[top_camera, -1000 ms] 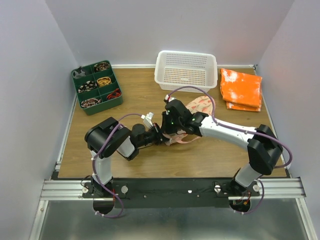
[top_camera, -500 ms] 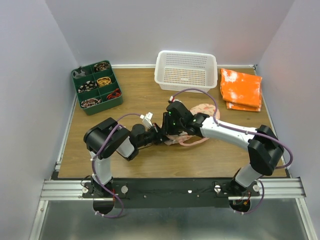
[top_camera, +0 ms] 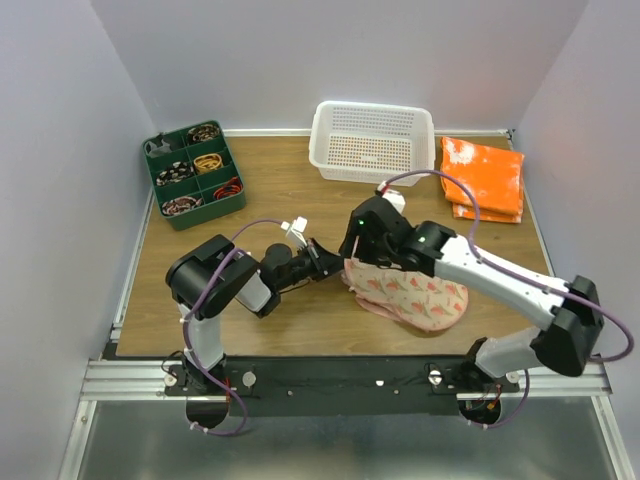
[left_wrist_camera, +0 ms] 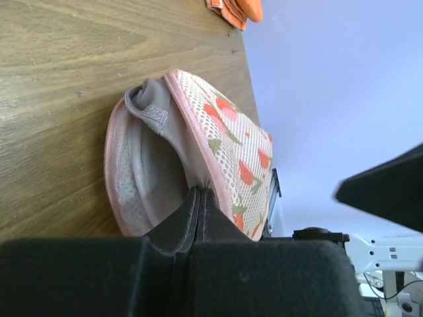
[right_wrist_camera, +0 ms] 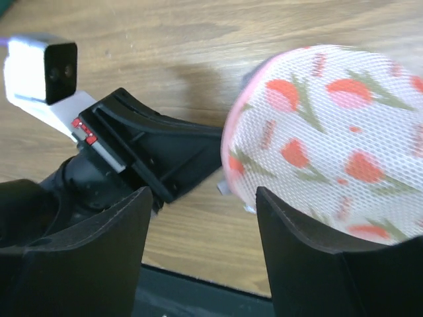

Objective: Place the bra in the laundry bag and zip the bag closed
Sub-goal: Zip the zipper on the laundry bag.

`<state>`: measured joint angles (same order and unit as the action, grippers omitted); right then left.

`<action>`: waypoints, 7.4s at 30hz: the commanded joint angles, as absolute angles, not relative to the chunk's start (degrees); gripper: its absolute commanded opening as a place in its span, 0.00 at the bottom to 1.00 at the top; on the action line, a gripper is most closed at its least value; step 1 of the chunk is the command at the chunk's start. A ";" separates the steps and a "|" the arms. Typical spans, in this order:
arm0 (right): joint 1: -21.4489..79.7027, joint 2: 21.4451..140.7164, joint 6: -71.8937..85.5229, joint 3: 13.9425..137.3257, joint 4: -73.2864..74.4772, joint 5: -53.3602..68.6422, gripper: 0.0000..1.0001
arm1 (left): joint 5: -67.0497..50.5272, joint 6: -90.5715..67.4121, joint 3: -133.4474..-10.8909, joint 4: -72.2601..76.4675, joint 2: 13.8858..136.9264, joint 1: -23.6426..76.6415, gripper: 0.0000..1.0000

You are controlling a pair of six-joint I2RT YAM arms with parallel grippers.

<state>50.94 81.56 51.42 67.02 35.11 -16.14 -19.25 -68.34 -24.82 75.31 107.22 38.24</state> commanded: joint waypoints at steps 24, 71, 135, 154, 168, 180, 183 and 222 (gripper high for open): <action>50.10 49.75 86.74 30.51 30.86 -5.01 0.83 | -13.27 -61.44 -22.77 72.95 96.77 40.34 0.00; 38.50 62.69 67.99 45.98 29.00 -5.02 0.86 | -1.23 -57.30 -20.74 53.61 89.02 47.73 0.00; 44.56 98.88 34.19 78.49 50.09 -11.86 0.73 | -4.04 -58.27 -24.70 58.27 94.13 47.81 0.00; 46.49 100.28 34.01 81.82 49.13 -11.78 0.01 | -4.48 -58.45 -25.40 59.24 95.36 47.81 0.00; 46.76 98.44 38.40 79.01 38.94 -0.26 0.01 | -6.68 -61.87 -29.27 69.51 103.53 47.90 0.00; 46.76 99.58 39.64 79.01 36.38 5.19 0.02 | -5.80 -63.46 -27.42 74.71 105.38 48.08 0.00; 46.85 99.06 39.72 79.45 38.75 2.20 0.04 | -4.31 -63.11 -26.54 74.09 104.86 48.08 0.00; 50.27 100.90 41.57 76.81 29.79 16.71 0.15 | 0.87 -62.76 -29.09 74.44 107.06 48.16 0.13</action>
